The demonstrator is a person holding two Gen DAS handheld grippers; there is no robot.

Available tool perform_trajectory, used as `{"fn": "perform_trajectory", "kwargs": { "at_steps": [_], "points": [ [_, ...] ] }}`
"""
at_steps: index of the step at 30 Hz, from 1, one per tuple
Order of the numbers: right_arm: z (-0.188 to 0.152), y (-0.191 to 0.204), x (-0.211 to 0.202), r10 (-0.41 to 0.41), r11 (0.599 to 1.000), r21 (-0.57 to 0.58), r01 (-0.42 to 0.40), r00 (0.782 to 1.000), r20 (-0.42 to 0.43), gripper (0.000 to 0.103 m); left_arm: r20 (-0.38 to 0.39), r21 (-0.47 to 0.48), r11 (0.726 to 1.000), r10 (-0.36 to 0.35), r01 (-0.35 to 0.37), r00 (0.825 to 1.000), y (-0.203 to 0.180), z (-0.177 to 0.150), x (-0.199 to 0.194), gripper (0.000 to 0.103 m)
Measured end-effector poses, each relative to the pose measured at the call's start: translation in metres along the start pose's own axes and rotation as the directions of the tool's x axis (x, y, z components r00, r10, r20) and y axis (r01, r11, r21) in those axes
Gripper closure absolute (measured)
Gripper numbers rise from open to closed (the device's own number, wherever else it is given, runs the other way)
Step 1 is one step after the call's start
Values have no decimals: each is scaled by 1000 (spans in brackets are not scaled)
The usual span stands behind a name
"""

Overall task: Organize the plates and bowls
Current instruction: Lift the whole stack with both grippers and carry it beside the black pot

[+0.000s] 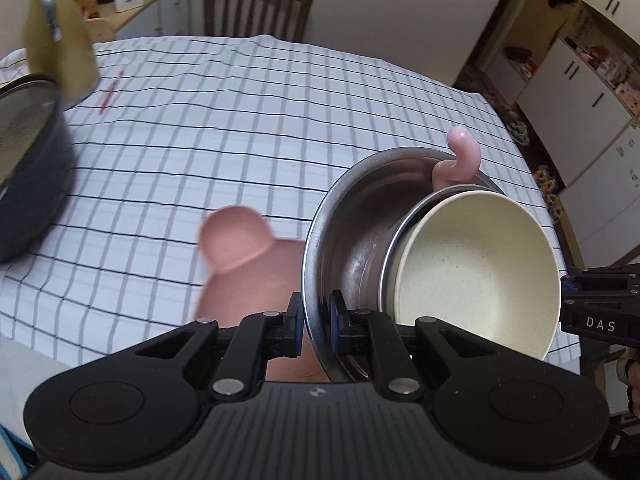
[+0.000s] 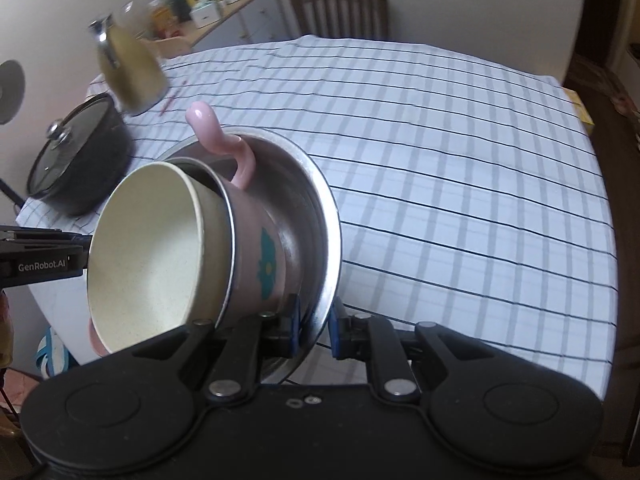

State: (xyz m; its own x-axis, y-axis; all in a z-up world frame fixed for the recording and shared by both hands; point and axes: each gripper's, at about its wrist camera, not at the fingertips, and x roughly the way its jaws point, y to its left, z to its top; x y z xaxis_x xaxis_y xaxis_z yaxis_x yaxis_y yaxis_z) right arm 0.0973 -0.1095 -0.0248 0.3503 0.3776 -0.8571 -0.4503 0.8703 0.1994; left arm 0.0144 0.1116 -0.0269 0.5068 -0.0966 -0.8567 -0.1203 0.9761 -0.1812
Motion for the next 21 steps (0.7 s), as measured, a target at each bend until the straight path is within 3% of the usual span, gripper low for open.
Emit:
{"fn": "perform_trajectory", "kwargs": {
  "at_steps": [11, 21],
  "points": [
    [16, 56, 56, 60, 996, -61, -64, 996, -60, 88, -39, -77, 994, 79, -82, 996, 63, -17, 3, 91],
    [12, 61, 84, 62, 996, -57, -68, 992, -106, 88, -68, -60, 994, 86, -90, 994, 67, -29, 20, 91]
  ]
}}
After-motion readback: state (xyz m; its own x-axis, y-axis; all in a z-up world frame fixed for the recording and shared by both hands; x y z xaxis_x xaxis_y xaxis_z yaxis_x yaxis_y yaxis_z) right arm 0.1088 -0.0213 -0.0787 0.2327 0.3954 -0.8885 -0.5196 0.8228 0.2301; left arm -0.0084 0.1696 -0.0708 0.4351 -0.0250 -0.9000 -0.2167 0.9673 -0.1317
